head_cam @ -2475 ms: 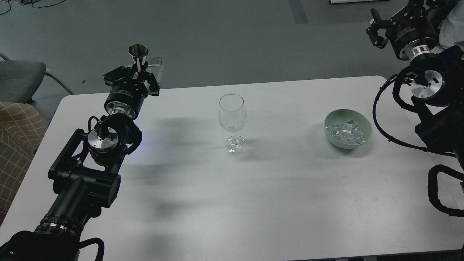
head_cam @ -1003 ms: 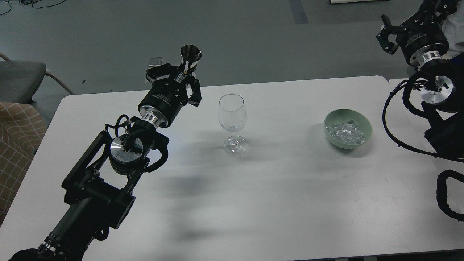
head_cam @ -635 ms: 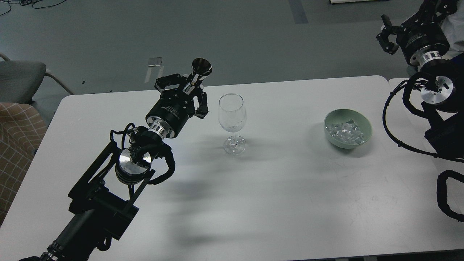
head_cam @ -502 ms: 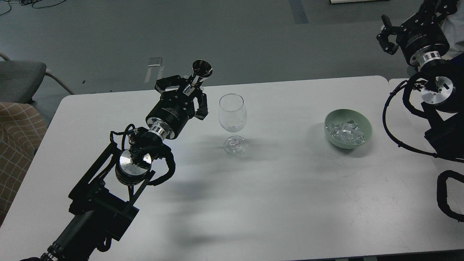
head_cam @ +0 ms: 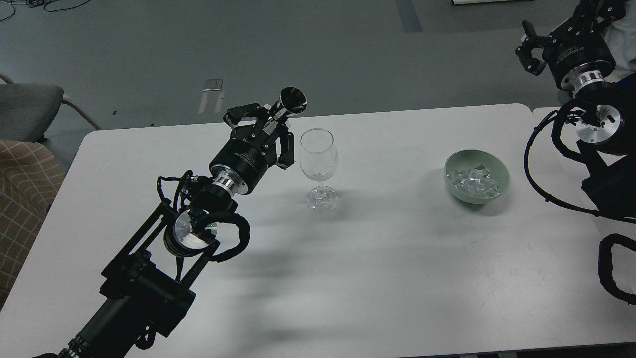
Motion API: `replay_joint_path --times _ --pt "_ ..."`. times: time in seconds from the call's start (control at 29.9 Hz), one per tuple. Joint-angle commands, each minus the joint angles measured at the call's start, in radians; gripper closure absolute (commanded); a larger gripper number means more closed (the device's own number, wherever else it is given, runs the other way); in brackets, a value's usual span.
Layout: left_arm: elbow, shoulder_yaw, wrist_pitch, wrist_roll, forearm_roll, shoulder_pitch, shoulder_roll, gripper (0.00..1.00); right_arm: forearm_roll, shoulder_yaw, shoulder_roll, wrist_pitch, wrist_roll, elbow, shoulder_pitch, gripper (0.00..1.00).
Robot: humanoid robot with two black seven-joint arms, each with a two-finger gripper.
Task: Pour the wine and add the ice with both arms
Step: 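Position the jigger above the wine glass rim with the left gripper, then tilt the jigger with the left gripper to pour into the glass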
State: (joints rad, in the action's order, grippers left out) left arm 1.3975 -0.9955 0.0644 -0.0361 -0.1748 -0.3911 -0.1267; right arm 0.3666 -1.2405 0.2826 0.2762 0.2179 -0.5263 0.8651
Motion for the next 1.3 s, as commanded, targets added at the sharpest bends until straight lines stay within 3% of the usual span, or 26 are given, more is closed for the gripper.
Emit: replay_joint_path --times 0.0,0.33,1.27 --pt "-0.005 0.003 0.005 0.001 -0.015 -0.003 -0.008 1.0 0.0 -0.001 0.001 0.0 0.0 0.0 0.0 0.0" --pt "-0.072 -0.002 0.0 0.001 -0.167 -0.018 -0.013 1.0 0.0 -0.001 0.0 0.0 0.0 -0.001 0.0 0.0" --pt "-0.069 0.0 -0.005 -0.007 -0.308 -0.058 -0.034 1.0 0.0 -0.001 0.001 0.001 0.0 -0.005 -0.012 0.0"
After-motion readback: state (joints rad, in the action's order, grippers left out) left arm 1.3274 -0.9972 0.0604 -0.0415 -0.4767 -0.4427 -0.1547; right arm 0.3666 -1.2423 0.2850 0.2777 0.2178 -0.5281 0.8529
